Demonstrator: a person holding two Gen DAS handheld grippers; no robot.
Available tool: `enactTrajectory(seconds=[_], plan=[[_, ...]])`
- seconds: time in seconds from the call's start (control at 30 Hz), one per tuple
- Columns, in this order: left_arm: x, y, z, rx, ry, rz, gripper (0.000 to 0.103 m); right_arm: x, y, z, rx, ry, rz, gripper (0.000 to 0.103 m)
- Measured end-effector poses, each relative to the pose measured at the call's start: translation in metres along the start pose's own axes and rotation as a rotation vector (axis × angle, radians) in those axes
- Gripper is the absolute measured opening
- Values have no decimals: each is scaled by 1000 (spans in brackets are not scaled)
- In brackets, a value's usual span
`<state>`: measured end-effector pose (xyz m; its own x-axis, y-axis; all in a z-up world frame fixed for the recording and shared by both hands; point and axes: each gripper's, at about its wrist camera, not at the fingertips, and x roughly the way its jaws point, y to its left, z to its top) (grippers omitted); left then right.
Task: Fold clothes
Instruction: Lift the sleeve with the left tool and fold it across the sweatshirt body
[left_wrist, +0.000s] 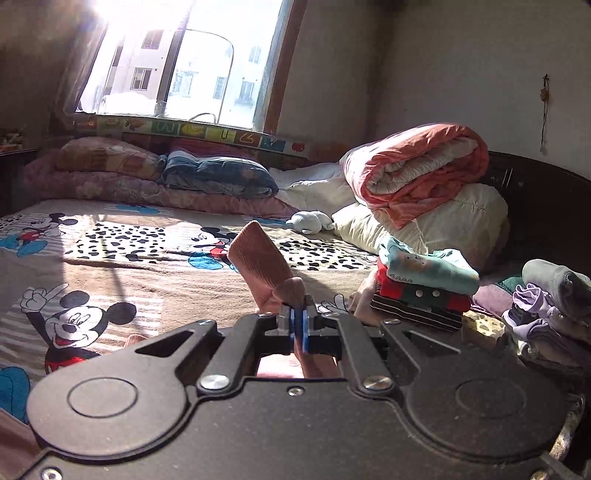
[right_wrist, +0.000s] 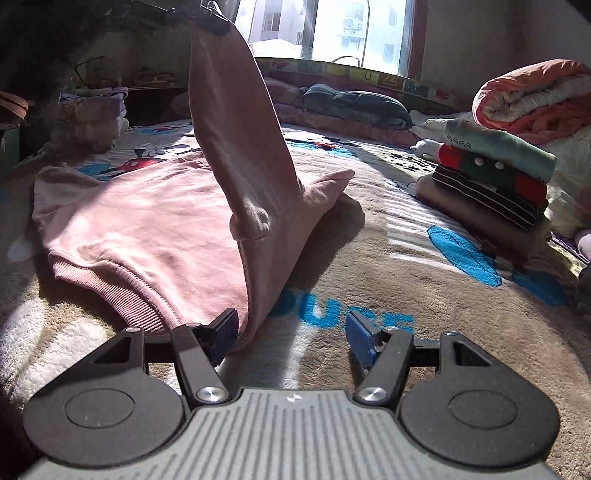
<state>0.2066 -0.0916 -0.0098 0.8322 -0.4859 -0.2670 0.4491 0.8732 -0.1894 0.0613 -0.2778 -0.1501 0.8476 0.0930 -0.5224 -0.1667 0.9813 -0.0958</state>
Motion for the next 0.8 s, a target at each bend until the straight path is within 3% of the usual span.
enactTrajectory(seconds=[0.23, 0.43, 0.8], plan=[[2, 28, -10, -17, -50, -58, 3, 5, 15, 2, -60, -3, -23, 64], [9, 67, -13, -89, -41, -69, 3, 6, 31, 1, -138, -9, -73, 64], [9, 103, -35, -179, 28, -10, 3, 6, 38, 1, -217, -15, -111, 63]])
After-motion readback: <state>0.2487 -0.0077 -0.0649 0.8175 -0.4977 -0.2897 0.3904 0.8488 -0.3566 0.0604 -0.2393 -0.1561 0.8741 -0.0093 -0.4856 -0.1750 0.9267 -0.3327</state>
